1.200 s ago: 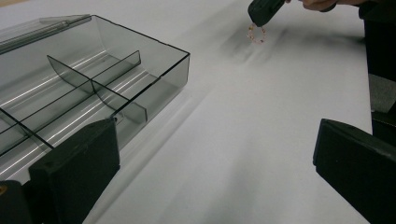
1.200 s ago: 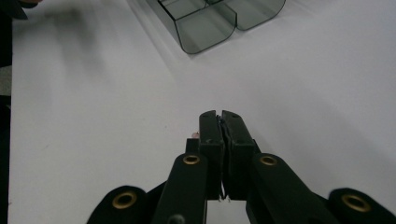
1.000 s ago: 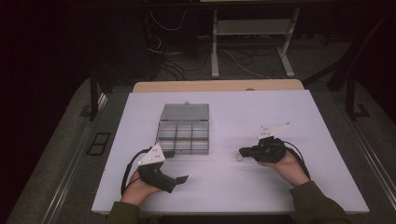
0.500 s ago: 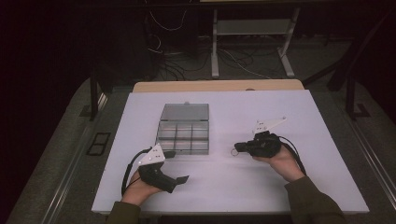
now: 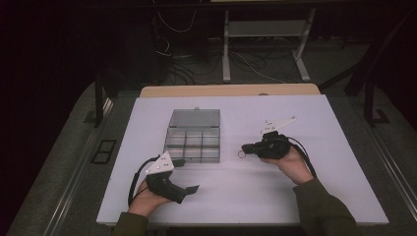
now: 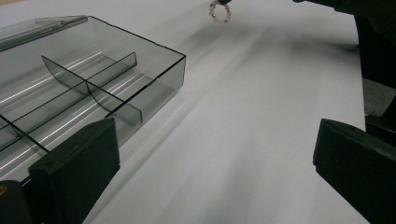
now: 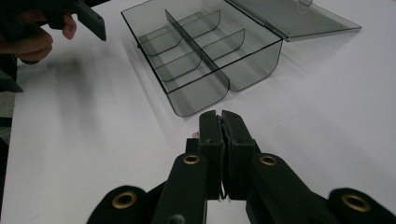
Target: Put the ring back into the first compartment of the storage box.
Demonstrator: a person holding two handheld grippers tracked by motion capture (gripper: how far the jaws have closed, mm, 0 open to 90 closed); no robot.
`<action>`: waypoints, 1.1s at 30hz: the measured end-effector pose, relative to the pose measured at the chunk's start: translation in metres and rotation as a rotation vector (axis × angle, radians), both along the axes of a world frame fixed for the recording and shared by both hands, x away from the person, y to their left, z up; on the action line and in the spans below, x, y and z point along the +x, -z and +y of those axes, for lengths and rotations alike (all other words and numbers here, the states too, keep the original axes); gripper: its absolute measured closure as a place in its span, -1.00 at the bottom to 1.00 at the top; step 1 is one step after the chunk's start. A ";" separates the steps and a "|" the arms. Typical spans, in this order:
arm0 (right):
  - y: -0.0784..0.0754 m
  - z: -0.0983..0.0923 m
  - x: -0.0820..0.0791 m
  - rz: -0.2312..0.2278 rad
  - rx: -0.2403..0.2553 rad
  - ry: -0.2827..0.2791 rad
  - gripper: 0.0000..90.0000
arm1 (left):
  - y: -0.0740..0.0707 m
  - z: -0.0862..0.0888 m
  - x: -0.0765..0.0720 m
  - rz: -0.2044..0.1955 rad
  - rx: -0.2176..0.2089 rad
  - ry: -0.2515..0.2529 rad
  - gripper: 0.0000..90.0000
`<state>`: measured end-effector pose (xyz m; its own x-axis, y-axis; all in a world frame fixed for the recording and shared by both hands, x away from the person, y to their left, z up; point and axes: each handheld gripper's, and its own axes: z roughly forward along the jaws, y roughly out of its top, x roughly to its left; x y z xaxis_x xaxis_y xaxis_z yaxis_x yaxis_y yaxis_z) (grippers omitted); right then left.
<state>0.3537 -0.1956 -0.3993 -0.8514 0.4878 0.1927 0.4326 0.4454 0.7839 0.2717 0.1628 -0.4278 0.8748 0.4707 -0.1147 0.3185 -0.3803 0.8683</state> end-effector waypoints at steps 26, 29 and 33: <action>-0.021 0.039 0.033 -0.019 0.024 -0.001 0.94 | 0.000 0.001 0.000 0.001 -0.013 0.005 -1.00; -0.022 0.046 0.036 -0.018 0.024 0.000 0.94 | -0.001 0.001 0.000 0.001 -0.016 0.005 -1.00; -0.023 0.055 0.041 -0.019 0.021 -0.005 0.94 | -0.001 0.001 0.000 0.002 -0.022 0.002 -1.00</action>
<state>0.3950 -0.1406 -0.3760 -0.8574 0.4798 0.1862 0.4152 0.4309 0.8012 0.2715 0.1638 -0.4268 0.8753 0.4665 -0.1270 0.3199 -0.3618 0.8757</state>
